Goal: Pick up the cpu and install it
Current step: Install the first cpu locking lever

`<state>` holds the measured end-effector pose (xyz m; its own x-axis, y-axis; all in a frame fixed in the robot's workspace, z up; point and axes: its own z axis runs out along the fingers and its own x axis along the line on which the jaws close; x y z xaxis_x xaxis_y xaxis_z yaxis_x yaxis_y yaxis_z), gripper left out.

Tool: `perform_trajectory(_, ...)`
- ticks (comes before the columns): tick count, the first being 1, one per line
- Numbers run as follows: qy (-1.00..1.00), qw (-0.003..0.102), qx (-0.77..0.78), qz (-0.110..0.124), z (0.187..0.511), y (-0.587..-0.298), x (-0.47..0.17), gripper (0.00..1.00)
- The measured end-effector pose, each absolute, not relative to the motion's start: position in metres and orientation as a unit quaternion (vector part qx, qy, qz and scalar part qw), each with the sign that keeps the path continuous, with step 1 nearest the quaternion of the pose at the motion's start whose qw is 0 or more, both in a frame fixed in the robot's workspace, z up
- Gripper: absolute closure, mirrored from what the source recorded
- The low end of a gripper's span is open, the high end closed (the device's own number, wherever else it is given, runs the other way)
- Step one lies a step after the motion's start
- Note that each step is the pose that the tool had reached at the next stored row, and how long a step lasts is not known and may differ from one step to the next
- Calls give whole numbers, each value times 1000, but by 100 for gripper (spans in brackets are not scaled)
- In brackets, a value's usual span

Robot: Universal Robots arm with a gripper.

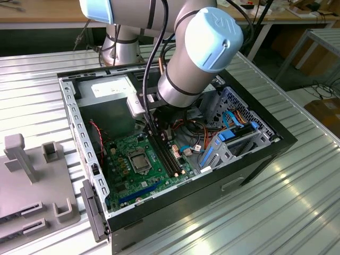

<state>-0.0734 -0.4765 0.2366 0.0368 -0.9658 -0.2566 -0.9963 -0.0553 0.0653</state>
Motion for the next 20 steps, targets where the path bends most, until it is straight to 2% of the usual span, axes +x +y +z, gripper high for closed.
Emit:
perform_trajectory(9,686,53,-718,104,238,-477,-73,89)
perform_trajectory(12,687,47,-719,98,241,-477,-73,89)
perform_trajectory(15,688,36,-720,88,241,-477,-73,89)
perform_trajectory(20,689,29,-720,82,242,-477,-74,89)
